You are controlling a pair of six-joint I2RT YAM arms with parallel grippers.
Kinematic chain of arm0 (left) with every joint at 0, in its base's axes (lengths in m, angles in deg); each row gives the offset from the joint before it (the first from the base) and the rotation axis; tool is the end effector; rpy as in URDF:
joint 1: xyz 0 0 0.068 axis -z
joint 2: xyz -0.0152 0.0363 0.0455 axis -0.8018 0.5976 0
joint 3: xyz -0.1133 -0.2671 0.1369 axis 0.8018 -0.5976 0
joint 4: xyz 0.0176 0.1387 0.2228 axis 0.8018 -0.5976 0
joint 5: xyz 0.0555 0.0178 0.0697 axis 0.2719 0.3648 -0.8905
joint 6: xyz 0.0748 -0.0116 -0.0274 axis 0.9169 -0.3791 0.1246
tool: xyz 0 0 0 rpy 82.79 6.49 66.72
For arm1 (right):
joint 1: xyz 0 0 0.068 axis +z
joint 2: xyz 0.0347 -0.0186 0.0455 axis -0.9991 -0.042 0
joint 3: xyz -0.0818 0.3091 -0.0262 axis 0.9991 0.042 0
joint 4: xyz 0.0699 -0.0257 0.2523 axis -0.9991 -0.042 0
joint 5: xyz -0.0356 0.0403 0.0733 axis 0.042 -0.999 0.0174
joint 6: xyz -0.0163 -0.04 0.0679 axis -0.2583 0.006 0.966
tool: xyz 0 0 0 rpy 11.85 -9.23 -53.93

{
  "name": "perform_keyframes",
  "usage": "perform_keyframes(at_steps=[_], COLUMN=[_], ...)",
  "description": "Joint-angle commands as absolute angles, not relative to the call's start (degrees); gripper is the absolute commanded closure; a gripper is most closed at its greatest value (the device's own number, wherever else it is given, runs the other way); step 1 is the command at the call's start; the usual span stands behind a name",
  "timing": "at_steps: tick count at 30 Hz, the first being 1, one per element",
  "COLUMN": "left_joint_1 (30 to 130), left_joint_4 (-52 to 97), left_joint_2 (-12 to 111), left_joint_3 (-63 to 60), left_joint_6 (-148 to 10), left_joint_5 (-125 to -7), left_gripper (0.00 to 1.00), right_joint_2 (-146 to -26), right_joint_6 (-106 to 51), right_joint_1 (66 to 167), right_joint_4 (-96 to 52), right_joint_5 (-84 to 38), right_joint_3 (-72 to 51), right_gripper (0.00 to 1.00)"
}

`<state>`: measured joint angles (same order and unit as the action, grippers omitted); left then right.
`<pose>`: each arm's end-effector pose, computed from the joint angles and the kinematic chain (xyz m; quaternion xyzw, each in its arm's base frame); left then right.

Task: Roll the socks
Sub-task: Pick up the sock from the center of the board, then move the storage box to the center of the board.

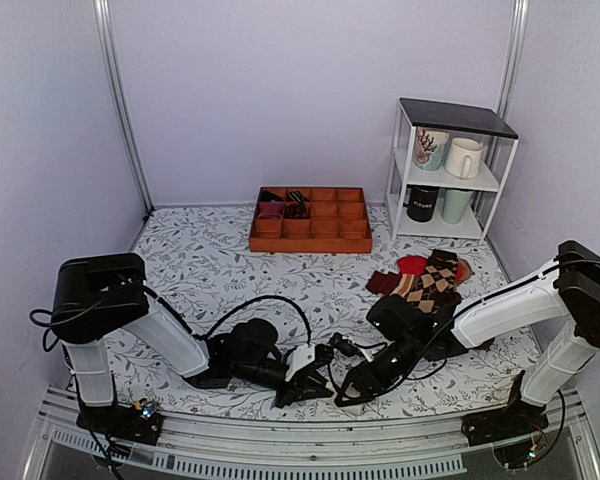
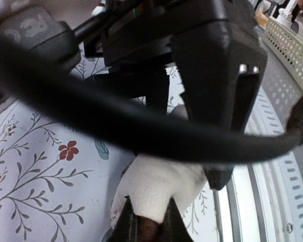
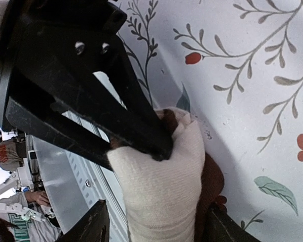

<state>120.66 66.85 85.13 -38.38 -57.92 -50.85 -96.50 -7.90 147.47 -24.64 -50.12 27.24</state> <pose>0.1175 -0.3529 0.1134 0.5502 0.6513 -0.4198 0.3112 0.1128 0.2743 0.1526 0.3433 -0.8523 -0.3946 0.0036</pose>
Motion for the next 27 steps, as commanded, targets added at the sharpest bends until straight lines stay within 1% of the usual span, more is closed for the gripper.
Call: perform_keyframes(at_steps=[1,3,4,5,6,7,9,10,12,14,15,20,23,25,26,27], left_joint_1=[121.3,121.3,121.3,121.3,121.3,121.3,121.3,121.3,121.3,121.3,121.2,119.8,118.0,116.2,115.1,114.0], left_joint_4=[51.6,51.6,51.7,51.6,51.7,51.6,51.4,51.2,50.4,48.1,46.7,36.6,31.1,28.6,27.9,27.3], left_joint_2=[89.5,89.5,89.6,89.6,89.6,89.5,88.6,87.8,84.1,80.0,77.3,63.1,54.1,48.7,46.4,44.2], left_joint_3=[-40.7,-40.6,-40.7,-40.7,-40.7,-40.7,-40.5,-40.6,-40.8,-41.0,-41.2,-42.2,-42.8,-43.3,-43.5,-43.8], left_joint_6=[-57.5,-57.5,-57.5,-57.5,-57.5,-57.5,-57.6,-57.7,-57.8,-58.0,-58.1,-59.3,-59.8,-60.1,-60.3,-60.6], left_joint_5=[-55.1,-55.2,-55.2,-55.2,-55.2,-55.4,-56.3,-56.7,-57.9,-59.8,-61.6,-71.9,-75.7,-77.3,-77.7,-77.8], left_gripper=[1.0,1.0,1.0,1.0,1.0,1.0,1.0,0.98,0.87,0.79,0.73,0.55,0.43,0.32,0.24,0.13], right_joint_2=[-100.9,-101.9,-102.3,-102.6,-102.8,-103.0,-103.1,-102.8,-101.8,-100.2,-99.2,-93.5,-90.7,-90.2,-90.3,-90.6], right_joint_6=[-5.0,-4.3,-4.1,-3.8,-3.7,-3.6,-3.2,-2.9,-2.6,-2.8,-3.0,-4.8,-7.9,-10.9,-11.7,-12.9], right_joint_1=[148.7,148.9,148.9,148.9,149.0,148.9,148.9,148.9,148.9,148.8,148.4,143.3,139.7,137.1,135.6,134.1], right_joint_4=[-23.2,-21.9,-21.6,-21.2,-21.1,-20.9,-21.0,-21.0,-22.0,-23.9,-24.9,-30.6,-36.6,-40.0,-41.2,-42.0], right_joint_5=[-52.0,-52.2,-52.2,-52.2,-52.3,-52.3,-52.0,-51.8,-50.8,-50.1,-49.3,-48.4,-46.0,-44.4,-43.6,-43.2], right_joint_3=[29.8,30.1,30.1,30.2,30.3,30.1,30.0,30.0,29.6,28.6,28.1,24.5,18.8,13.1,10.8,8.4], right_gripper=[0.41,0.47,0.52,0.58,0.68,0.8,1.0,1.0,1.0,1.0,1.0,1.0,1.0,1.0,1.0,1.0])
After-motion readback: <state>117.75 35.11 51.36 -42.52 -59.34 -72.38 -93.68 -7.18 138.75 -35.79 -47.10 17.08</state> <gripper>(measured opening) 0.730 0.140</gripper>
